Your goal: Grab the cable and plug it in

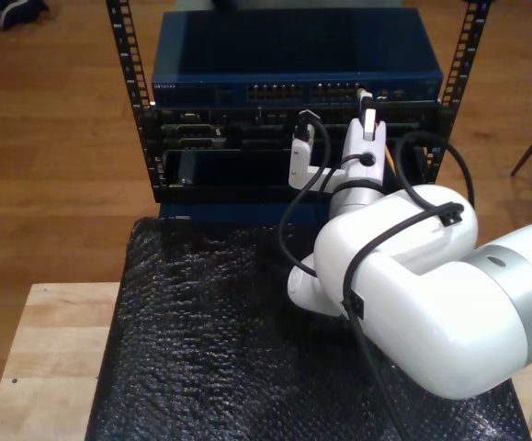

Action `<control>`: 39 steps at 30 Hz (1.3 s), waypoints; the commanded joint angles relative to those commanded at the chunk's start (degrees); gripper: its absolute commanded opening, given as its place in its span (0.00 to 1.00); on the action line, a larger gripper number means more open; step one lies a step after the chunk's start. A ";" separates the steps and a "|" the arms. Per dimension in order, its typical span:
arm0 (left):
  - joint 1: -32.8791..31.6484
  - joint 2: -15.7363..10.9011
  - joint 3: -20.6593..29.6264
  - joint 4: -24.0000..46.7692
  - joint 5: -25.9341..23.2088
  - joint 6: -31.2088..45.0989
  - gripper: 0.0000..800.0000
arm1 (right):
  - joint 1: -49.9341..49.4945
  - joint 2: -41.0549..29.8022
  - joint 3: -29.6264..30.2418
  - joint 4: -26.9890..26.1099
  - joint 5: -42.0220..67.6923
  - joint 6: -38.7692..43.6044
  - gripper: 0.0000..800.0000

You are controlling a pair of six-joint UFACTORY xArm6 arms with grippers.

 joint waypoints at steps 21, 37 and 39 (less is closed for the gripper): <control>0.00 0.00 0.09 0.00 0.00 0.00 1.00 | -0.44 0.00 0.00 -0.88 0.00 0.00 0.00; 0.00 0.00 0.00 0.00 0.00 0.00 1.00 | -0.88 0.00 -0.26 -1.23 0.00 0.00 0.00; 0.00 0.00 0.00 0.00 0.00 0.00 1.00 | -0.88 0.00 -0.18 -1.41 0.00 0.00 0.00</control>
